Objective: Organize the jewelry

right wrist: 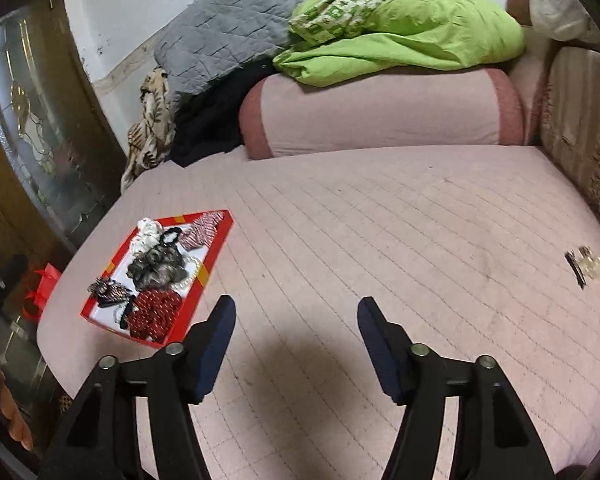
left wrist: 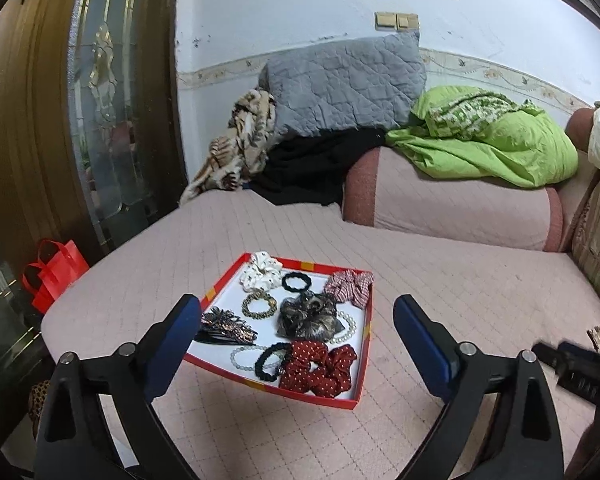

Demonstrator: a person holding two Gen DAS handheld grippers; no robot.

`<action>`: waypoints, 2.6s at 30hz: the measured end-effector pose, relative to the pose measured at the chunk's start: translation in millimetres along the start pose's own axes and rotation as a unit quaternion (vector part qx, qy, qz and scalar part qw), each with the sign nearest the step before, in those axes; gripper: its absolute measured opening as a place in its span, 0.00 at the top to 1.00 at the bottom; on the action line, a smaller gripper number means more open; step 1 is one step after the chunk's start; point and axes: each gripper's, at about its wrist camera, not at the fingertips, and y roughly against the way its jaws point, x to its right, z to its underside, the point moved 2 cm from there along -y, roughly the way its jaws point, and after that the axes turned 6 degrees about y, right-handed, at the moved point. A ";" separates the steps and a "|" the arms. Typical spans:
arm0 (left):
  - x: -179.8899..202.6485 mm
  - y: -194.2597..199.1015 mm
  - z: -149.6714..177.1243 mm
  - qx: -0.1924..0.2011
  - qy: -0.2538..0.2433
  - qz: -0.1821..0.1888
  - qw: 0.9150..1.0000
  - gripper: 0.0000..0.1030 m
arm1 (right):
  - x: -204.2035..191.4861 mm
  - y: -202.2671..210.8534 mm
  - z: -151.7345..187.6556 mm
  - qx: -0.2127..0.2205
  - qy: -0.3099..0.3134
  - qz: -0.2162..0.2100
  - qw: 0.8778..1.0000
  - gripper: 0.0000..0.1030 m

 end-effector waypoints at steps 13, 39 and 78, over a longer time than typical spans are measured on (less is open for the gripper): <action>-7.7 25.0 -7.1 0.076 0.021 -0.038 0.996 0.00 | -43.5 -12.8 29.5 -0.038 0.057 -0.006 0.998 0.32; -20.2 -12.3 51.0 -0.092 0.024 -0.014 0.995 0.00 | -78.6 -8.4 43.3 -0.041 0.114 0.014 0.992 0.28; 0.0 -35.4 77.8 -0.150 -0.018 0.018 0.988 0.00 | -73.3 -17.4 47.7 -0.049 0.108 0.036 0.992 0.25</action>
